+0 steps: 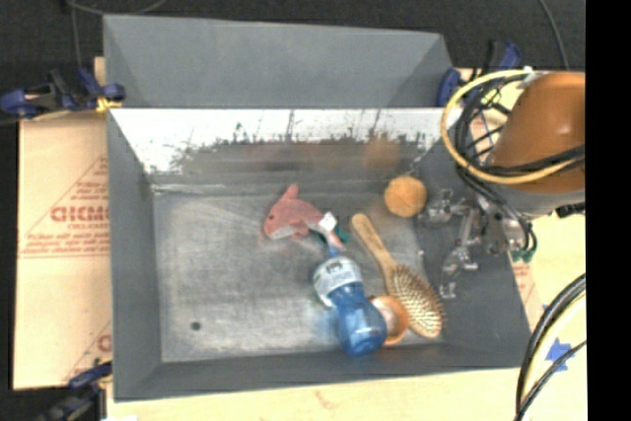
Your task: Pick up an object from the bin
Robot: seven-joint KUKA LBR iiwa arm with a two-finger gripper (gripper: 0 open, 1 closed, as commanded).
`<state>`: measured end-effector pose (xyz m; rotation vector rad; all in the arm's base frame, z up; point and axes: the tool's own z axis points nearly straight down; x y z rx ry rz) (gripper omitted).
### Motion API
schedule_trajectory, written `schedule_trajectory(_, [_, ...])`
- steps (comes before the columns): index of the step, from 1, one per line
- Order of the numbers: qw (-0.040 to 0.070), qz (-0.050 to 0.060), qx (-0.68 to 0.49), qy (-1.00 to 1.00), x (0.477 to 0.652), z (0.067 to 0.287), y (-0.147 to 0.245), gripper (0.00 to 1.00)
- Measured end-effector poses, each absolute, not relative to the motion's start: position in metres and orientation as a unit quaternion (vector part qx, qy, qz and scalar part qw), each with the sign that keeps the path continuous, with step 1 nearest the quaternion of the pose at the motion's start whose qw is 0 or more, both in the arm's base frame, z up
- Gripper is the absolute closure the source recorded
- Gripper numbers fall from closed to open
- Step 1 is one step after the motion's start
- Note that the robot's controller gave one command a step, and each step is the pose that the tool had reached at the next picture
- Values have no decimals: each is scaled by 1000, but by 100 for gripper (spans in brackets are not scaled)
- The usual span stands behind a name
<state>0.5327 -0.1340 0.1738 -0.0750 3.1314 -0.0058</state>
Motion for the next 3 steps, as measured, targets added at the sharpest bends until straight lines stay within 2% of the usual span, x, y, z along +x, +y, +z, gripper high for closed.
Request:
schedule_trajectory(1, [-1, -1, -93, 996, 534, 76, -133, 100])
schedule_trajectory(2, [-1, -1, -93, 996, 535, 76, -134, 100])
schedule_trajectory(3, [-1, 0, -79, 997, 540, 120, -140, 100])
